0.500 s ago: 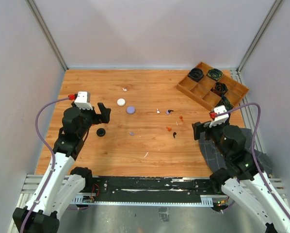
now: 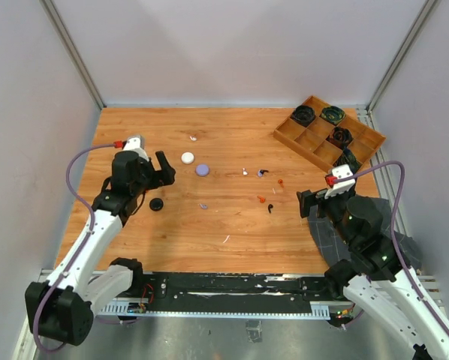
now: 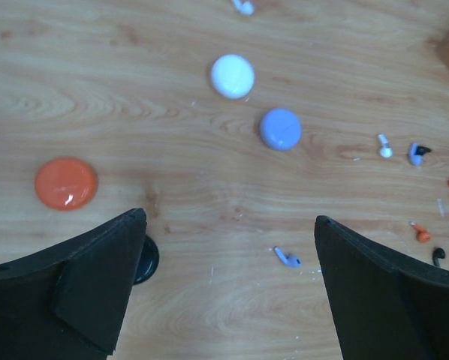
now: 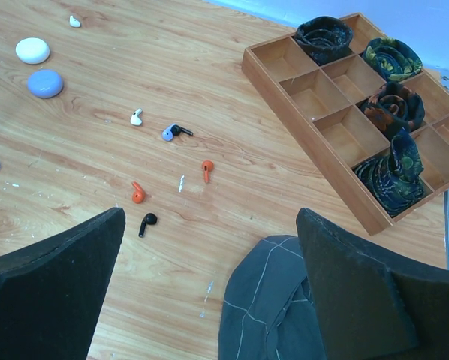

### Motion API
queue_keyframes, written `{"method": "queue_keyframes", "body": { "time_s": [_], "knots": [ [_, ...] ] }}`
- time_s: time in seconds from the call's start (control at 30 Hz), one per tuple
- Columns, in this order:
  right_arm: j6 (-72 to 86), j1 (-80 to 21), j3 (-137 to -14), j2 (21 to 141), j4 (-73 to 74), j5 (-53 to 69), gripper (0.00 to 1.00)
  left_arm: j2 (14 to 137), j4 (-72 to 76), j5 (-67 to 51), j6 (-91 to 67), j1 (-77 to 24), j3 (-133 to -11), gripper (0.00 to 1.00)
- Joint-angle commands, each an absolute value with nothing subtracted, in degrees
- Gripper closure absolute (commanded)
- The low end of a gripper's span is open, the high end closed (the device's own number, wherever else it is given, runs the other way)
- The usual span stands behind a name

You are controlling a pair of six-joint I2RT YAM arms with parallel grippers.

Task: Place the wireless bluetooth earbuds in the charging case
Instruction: Move the charging case to the center of the board.

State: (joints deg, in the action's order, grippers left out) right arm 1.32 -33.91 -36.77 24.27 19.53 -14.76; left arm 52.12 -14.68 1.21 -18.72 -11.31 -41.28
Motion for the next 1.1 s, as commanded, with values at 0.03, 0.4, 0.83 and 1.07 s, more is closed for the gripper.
{"method": "queue_keyframes", "body": {
  "time_s": [0.03, 0.4, 0.83, 1.07],
  "knots": [
    [1.8, -34.8, -36.4, 23.7, 18.5, -14.3, 0.01, 60.8, -22.9, 9.6, -27.1, -10.7, -41.9, 0.01],
    [0.3, -37.5, -35.5, 22.2, 16.8, -14.1, 0.01, 72.1, -23.4, 11.8, -34.8, -10.6, -40.5, 0.01],
    [0.0, -38.4, -35.0, 21.3, 16.4, -15.3, 0.01, 78.1, -21.5, 14.1, -34.6, -10.6, -40.3, 0.01],
    [-0.2, -39.1, -34.5, 20.8, 15.7, -15.8, 0.01, 82.0, -21.4, 11.3, -29.4, -10.9, -42.4, 0.02]
  ]
}}
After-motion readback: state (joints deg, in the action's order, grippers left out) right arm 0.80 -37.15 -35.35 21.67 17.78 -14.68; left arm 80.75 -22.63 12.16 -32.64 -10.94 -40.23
